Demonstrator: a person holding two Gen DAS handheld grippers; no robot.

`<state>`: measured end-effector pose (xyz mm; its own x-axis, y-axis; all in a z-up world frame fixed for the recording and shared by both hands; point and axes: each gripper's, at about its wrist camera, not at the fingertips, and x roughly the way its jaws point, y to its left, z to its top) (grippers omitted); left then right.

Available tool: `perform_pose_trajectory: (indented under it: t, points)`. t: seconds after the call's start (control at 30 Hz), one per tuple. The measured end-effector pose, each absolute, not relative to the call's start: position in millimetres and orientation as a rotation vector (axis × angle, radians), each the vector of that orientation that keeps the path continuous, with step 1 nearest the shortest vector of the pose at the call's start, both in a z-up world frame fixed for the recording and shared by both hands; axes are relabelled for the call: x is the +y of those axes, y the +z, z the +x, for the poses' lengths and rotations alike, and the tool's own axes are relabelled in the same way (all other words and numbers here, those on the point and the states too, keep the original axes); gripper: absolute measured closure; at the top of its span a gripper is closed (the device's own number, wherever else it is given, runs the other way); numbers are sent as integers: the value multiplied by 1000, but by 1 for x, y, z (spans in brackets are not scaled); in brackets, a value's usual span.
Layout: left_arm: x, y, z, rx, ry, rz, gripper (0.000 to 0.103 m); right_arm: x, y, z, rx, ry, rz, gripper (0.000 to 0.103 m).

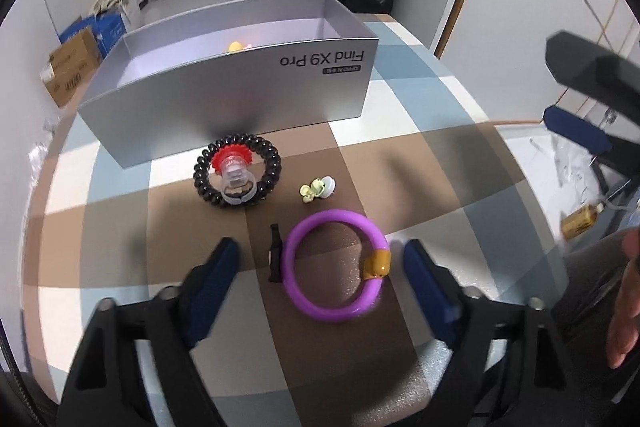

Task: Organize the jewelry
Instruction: 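Move the open left gripper back over the purple ring, then close the left gripper on the purple ring and lift it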

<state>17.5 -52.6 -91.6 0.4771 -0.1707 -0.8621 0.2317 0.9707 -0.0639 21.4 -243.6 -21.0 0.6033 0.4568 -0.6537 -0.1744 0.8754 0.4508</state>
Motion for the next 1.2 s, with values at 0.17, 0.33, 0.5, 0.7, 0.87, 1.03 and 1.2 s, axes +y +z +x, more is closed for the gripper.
perform_pose_trajectory:
  t: [0.17,0.33,0.5,0.7,0.87,1.03,1.2]
  points:
    - [-53,-89,13,1031,-265,79,53,-243,-22,22,856,372,361,0]
    - [-49,-89,14,1032,-286,38,54,-242,-23,23,862,366,354,0]
    - [-48,-89,19,1039,-307,8,54,-241,-26,25,874,361,354,0]
    - [-36,-80,17,1032,-325,-22,54,-238,-29,27,884,354,332,0]
    - [-15,-62,21,996,-310,-84,54,-237,-32,29,897,352,339,0]
    - [14,-46,24,948,-278,-171,54,-225,-35,30,908,346,285,0]
    - [38,-47,29,916,-258,-246,54,-205,-41,31,929,364,195,2]
